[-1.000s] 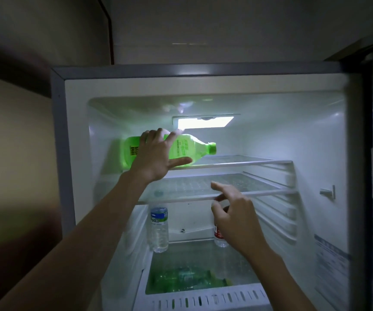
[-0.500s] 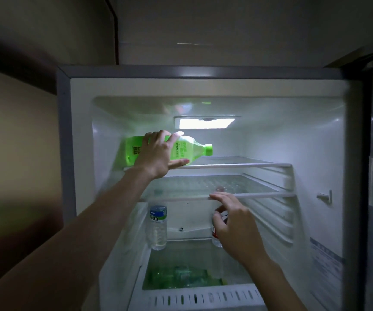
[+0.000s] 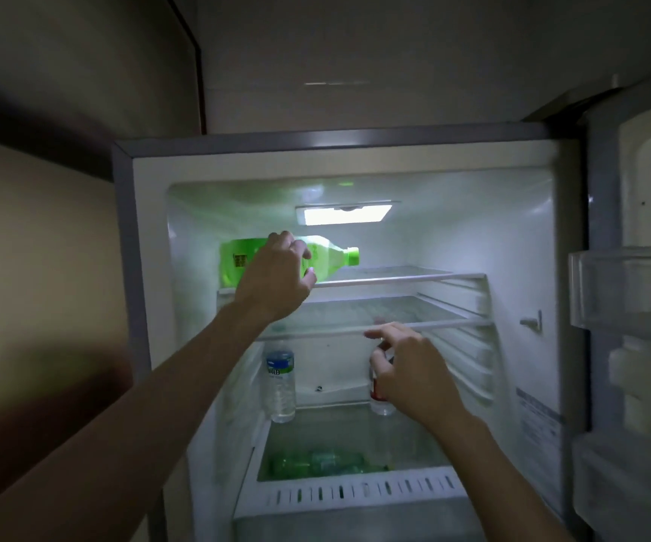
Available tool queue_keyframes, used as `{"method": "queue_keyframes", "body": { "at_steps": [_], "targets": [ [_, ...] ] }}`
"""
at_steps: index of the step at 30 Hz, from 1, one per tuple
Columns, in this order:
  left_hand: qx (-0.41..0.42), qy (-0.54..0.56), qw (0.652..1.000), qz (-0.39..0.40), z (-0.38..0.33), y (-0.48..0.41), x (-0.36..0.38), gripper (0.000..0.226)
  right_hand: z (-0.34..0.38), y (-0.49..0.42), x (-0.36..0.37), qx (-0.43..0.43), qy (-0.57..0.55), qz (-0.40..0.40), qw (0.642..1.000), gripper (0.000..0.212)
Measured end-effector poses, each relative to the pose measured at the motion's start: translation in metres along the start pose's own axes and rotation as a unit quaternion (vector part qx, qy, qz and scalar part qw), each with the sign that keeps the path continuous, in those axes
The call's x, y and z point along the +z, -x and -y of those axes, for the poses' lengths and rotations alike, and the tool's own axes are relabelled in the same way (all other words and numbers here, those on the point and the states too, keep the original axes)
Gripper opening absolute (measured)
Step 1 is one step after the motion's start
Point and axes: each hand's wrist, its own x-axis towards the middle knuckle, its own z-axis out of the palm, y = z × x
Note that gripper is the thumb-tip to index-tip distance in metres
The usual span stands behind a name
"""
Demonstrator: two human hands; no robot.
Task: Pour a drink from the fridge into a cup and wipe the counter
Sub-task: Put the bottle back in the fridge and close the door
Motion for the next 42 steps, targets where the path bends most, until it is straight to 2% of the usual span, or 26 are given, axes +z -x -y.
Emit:
{"method": "queue_keyframes", "body": {
  "at_steps": [2, 5, 10, 13, 18, 22, 26, 30, 36, 42],
  "targets": [
    [-0.011, 0.019, 1.0, 0.01, -0.009, 0.023, -0.004, 0.015, -0.004, 0.006, -0.002, 0.005, 0.003, -0.005, 1.0, 0.03],
    [-0.029, 0.06, 0.995, 0.068, -0.02, 0.062, -0.002, 0.008, -0.013, 0.021, -0.003, 0.012, 0.039, 0.023, 0.999, 0.025],
    [-0.043, 0.042, 0.972, 0.227, -0.028, 0.13, 0.013, 0.014, -0.02, 0.054, 0.008, 0.03, 0.089, 0.093, 0.991, 0.023],
    [-0.047, 0.003, 0.955, 0.292, -0.032, 0.167, 0.019, 0.019, -0.021, 0.076, 0.019, 0.065, 0.116, 0.141, 0.981, 0.025],
    [-0.069, -0.028, 0.947, 0.313, -0.035, 0.219, 0.015, 0.021, -0.021, 0.12, 0.03, 0.122, 0.178, 0.251, 0.944, 0.025],
    [-0.09, 0.002, 0.933, 0.349, -0.04, 0.26, 0.009, 0.022, -0.013, 0.161, 0.03, 0.15, 0.166, 0.293, 0.929, 0.022],
    [-0.125, 0.078, 0.897, 0.417, -0.047, 0.312, 0.009, 0.025, -0.007, 0.2, 0.037, 0.166, 0.14, 0.338, 0.916, 0.025],
    [-0.142, 0.105, 0.86, 0.479, -0.056, 0.376, 0.006, 0.029, 0.008, 0.255, 0.037, 0.172, 0.129, 0.367, 0.905, 0.028],
    [-0.123, 0.111, 0.881, 0.444, -0.084, 0.441, -0.014, 0.031, 0.029, 0.353, 0.018, 0.219, 0.141, 0.419, 0.87, 0.026],
    [-0.083, 0.086, 0.858, 0.499, -0.109, 0.49, -0.04, 0.039, 0.049, 0.409, -0.012, 0.251, 0.161, 0.412, 0.861, 0.025]
  ]
}}
